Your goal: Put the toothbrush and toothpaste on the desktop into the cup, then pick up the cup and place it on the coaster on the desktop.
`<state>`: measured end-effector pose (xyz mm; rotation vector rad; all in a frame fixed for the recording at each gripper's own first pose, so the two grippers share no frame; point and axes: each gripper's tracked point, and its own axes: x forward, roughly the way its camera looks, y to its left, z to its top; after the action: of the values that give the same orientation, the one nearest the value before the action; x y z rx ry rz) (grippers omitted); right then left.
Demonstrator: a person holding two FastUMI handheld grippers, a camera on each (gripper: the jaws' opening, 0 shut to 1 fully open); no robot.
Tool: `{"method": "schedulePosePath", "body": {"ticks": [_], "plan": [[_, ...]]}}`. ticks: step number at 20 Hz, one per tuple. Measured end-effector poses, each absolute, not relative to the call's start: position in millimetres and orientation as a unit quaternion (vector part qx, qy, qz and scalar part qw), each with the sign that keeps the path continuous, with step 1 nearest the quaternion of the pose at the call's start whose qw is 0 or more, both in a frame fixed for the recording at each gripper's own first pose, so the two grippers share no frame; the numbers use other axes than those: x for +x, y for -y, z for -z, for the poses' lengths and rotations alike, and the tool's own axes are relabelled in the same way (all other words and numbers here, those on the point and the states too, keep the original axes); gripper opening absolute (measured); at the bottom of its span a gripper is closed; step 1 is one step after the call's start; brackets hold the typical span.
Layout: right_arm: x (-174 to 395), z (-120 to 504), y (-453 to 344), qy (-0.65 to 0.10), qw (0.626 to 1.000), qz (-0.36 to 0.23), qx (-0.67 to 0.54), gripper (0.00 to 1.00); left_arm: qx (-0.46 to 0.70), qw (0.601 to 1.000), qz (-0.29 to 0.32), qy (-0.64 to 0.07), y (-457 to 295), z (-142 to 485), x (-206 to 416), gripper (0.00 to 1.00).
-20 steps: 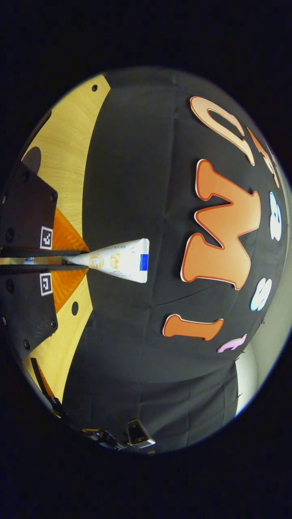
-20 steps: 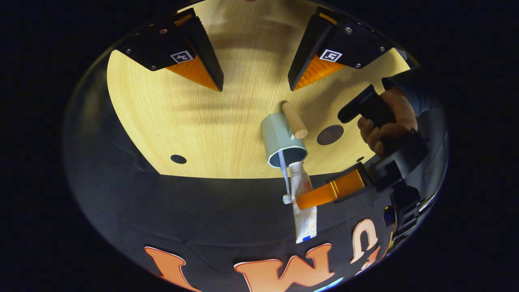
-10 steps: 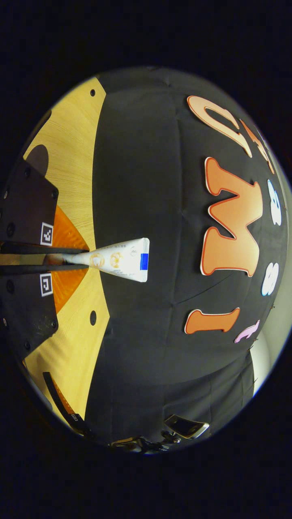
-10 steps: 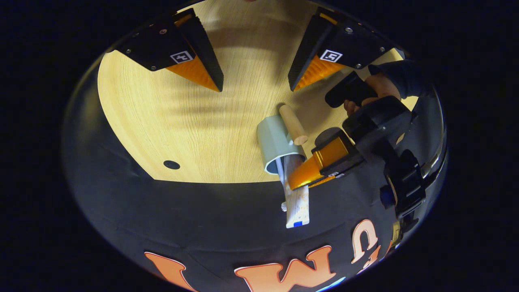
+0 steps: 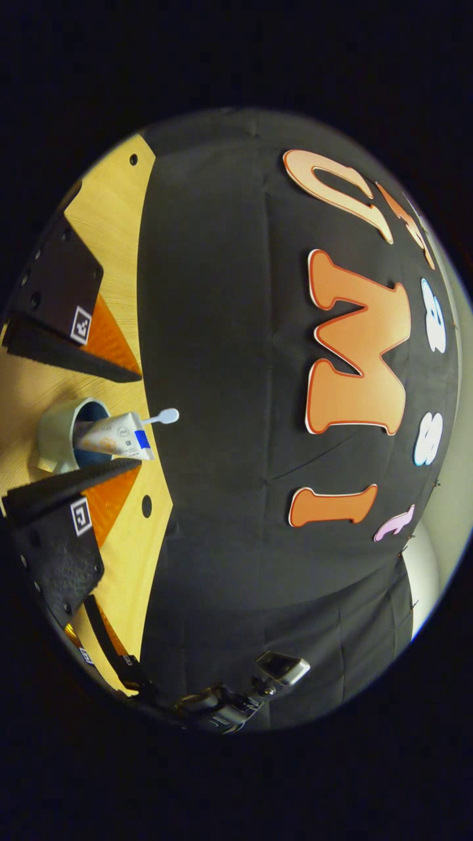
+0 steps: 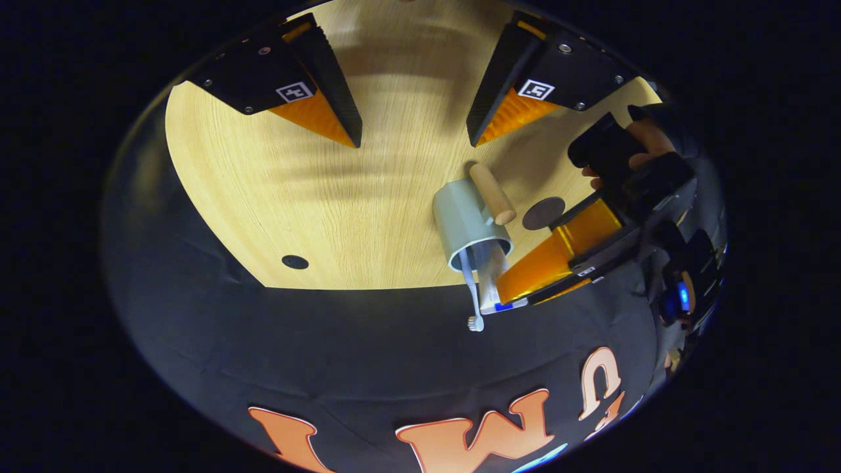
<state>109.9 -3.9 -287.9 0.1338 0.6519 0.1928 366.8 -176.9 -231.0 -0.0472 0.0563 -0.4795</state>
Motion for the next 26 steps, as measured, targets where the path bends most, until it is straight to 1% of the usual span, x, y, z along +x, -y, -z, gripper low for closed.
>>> {"method": "schedulePosePath", "body": {"ticks": [1,2,6,8,11,16,19,22,26], "plan": [[109.5,286.2,1.5,-0.322,0.940,-0.097,0.065,0.97,-0.024,0.970,0.239,-0.032,175.7,227.3,362.0,0.75],[107.8,284.3,-5.5,-0.328,0.936,-0.104,0.074,0.97,-0.021,0.970,0.238,-0.038,171.8,222.0,357.0,0.82],[112.1,266.6,-32.9,-0.317,0.937,-0.125,0.082,0.98,-0.021,0.977,0.210,-0.041,144.4,188.8,338.2,0.96],[121.8,254.9,-45.3,-0.308,0.938,-0.133,0.084,0.98,-0.024,0.979,0.197,-0.049,127.3,172.4,329.9,0.97],[132.9,248.6,-63.6,-0.309,0.936,-0.144,0.091,0.97,0.013,0.988,0.151,-0.042,91.8,143.9,323.1,0.98],[159.0,239.6,-80.4,-0.309,0.937,-0.135,0.089,0.95,0.015,0.991,0.122,-0.053,49.5,116.9,300.8,0.97],[172.4,248.3,-80.7,-0.337,0.930,-0.123,0.076,0.92,0.026,0.992,0.100,-0.074,19.7,116.9,285.8,0.97],[180.7,255.4,-85.0,-0.365,0.919,-0.117,0.090,0.90,0.029,0.992,0.078,-0.100,-7.0,125.9,270.0,0.97],[187.4,271.8,-89.5,-0.394,0.911,-0.102,0.075,0.82,0.022,0.988,0.051,-0.144,-34.4,149.3,258.9,0.97]]}}
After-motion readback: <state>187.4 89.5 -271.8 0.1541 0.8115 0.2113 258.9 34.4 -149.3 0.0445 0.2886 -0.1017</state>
